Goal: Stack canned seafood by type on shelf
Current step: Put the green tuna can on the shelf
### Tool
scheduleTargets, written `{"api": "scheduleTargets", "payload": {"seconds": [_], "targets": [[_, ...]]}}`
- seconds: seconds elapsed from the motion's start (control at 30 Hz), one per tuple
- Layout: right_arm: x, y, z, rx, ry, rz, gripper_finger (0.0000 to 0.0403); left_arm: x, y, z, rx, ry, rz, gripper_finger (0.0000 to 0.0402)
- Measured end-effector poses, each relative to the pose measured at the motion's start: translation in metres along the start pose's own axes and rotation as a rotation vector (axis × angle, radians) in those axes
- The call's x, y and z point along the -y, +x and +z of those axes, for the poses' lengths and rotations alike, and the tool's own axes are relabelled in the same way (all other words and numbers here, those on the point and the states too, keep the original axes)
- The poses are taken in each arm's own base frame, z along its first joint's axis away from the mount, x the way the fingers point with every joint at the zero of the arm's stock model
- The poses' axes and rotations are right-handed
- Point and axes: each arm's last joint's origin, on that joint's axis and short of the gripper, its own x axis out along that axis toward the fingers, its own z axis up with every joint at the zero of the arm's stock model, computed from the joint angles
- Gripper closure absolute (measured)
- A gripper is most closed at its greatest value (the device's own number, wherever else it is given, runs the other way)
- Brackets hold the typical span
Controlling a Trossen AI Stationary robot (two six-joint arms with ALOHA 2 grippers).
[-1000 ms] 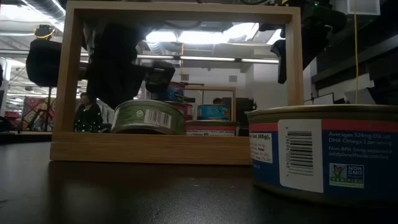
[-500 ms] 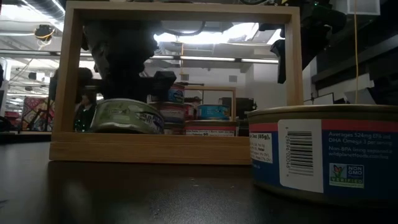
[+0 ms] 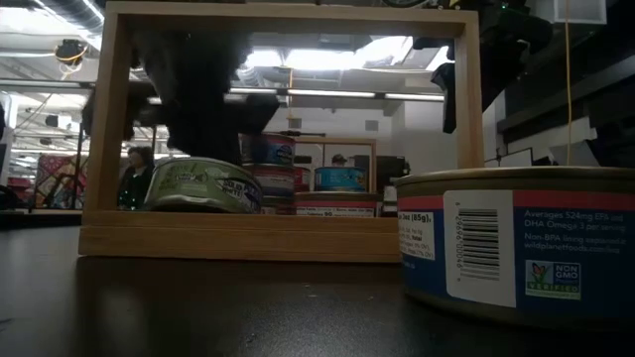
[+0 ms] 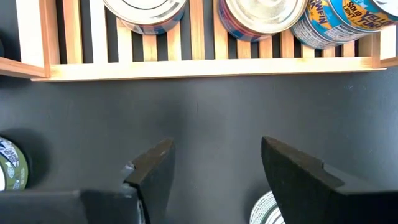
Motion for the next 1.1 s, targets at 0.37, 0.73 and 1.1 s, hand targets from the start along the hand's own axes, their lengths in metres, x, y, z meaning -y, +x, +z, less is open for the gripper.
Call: {"api": "scheduleTargets", "payload": {"seconds": [0.37, 0.73, 1.1], "targets": [[0.001, 0.0, 0.0, 0.001, -0.001, -0.018, 0.0166, 0.007, -0.005, 0.006, 0.118, -0.058, -0.169, 0.0401], [0.001, 0.0, 0.0, 0.001, -0.001, -0.018, 0.0166, 0.016, 0.013, 0.002, 0.065, -0.061, -0.239, 0.0401], [0.001, 0.0, 0.0, 0.001, -0.001, -0.018, 0.0166, 0.013, 0.016, -0.001, 0.003, -0.027, -0.15, 0.0401]]}}
